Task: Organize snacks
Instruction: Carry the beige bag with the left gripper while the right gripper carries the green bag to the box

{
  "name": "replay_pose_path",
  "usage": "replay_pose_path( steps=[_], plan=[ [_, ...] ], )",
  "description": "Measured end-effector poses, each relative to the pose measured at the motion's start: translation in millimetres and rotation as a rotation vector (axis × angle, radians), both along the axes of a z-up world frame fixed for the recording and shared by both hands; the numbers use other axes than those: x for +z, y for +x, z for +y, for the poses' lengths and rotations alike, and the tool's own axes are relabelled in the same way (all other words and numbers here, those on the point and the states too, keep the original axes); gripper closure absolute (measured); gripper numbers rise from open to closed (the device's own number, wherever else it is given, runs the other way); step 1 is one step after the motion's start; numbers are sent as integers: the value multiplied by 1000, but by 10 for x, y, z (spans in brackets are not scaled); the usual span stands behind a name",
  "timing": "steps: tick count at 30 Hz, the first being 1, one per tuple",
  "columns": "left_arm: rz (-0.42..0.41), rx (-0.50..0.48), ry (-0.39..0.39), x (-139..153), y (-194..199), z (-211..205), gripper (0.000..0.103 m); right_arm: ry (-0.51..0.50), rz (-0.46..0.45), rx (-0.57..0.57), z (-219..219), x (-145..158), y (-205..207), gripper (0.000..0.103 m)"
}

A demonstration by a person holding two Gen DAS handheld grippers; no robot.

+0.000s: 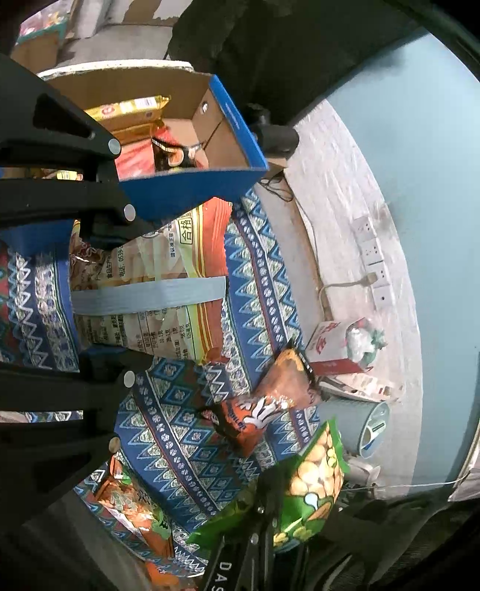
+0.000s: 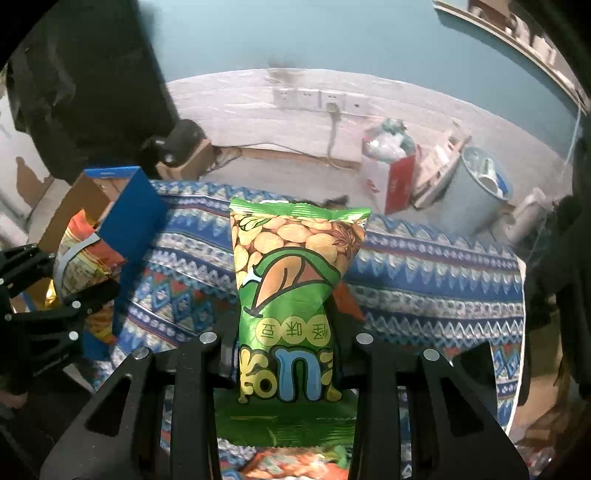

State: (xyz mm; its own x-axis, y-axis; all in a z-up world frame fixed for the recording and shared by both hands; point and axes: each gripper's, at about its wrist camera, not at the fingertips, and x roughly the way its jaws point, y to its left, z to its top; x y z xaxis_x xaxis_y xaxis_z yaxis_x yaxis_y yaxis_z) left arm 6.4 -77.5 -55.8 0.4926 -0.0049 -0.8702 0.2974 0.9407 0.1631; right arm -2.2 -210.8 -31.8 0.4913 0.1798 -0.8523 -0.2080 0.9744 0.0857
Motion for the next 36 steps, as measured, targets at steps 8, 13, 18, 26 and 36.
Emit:
replay_pose_path(
  steps=[8, 13, 18, 26, 36],
  plan=[
    [-47, 33, -4, 148, -12, 311, 64, 27, -12, 67, 410, 105, 130, 70],
    [-51, 73, -21, 169, -2, 594, 64, 29, -16, 107, 677, 150, 193, 70],
    [-45, 123, -44, 164, -1, 898, 64, 36, -3, 148, 957, 133, 276, 70],
    [-44, 197, -64, 134, 18, 1344, 64, 41, 19, 214, 1454, 67, 449, 70],
    [-23, 299, -91, 28, 32, 1925, 64, 47, 34, 281, 2075, 28, 612, 70]
  ],
)
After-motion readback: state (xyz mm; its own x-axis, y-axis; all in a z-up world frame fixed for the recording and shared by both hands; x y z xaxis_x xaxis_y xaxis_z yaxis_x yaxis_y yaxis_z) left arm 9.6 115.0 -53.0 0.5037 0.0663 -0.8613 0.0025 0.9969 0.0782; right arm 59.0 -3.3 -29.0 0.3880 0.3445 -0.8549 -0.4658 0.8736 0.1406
